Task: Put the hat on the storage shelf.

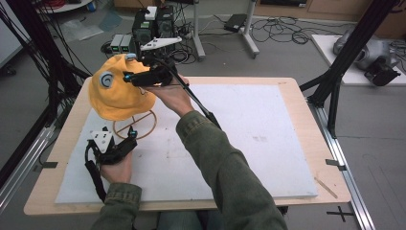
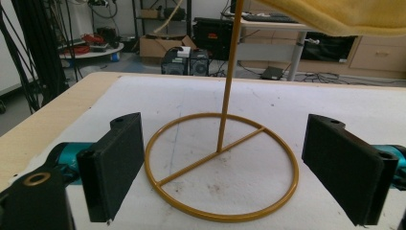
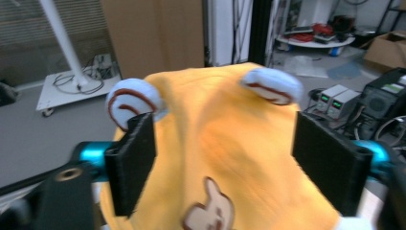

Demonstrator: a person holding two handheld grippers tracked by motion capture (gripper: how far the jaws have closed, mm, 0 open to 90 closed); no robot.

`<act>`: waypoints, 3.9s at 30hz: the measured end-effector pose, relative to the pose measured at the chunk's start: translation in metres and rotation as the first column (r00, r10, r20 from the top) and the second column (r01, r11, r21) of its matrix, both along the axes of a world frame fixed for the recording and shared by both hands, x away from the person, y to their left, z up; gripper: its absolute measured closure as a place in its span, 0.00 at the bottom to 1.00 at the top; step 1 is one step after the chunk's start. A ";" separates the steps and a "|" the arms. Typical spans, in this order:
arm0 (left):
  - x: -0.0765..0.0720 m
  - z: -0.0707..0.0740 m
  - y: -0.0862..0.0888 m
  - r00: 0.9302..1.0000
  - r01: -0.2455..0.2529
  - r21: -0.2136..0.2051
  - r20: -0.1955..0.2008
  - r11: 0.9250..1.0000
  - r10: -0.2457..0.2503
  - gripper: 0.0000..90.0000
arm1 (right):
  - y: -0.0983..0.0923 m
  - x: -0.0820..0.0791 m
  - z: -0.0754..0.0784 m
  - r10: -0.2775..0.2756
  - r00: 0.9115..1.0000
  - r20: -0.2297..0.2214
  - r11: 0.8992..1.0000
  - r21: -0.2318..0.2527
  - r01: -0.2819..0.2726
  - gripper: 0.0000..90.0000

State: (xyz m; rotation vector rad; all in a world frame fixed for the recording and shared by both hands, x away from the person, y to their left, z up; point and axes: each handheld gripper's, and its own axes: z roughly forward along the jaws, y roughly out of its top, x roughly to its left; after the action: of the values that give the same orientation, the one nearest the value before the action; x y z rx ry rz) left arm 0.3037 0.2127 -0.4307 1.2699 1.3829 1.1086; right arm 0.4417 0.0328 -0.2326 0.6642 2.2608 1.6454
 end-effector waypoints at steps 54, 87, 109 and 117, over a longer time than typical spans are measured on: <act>-0.003 0.003 -0.014 1.000 0.001 0.039 0.020 0.999 -0.002 0.17 | -0.325 -0.117 -0.128 -0.651 0.748 0.132 0.740 0.331 0.586 0.14; -0.004 0.003 -0.012 1.000 -0.003 0.039 0.018 0.999 0.002 0.17 | -0.333 -0.114 -0.181 -0.674 0.733 0.089 0.734 0.184 0.653 0.14; -0.004 0.004 -0.013 1.000 -0.004 0.034 0.023 0.999 0.003 0.17 | -0.339 -0.114 -0.182 -0.682 0.728 0.072 0.726 0.191 0.661 0.14; -0.003 0.004 -0.012 1.000 -0.004 0.029 0.022 1.000 0.003 0.17 | -0.340 -0.114 -0.182 -0.681 0.729 0.070 0.726 0.194 0.660 0.14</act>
State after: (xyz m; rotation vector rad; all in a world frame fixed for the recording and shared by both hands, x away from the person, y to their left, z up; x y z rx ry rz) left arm 0.3003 0.2004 -0.4271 1.2726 1.3575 1.1461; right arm 0.3276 -0.3070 -0.4150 1.1991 1.5080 1.4246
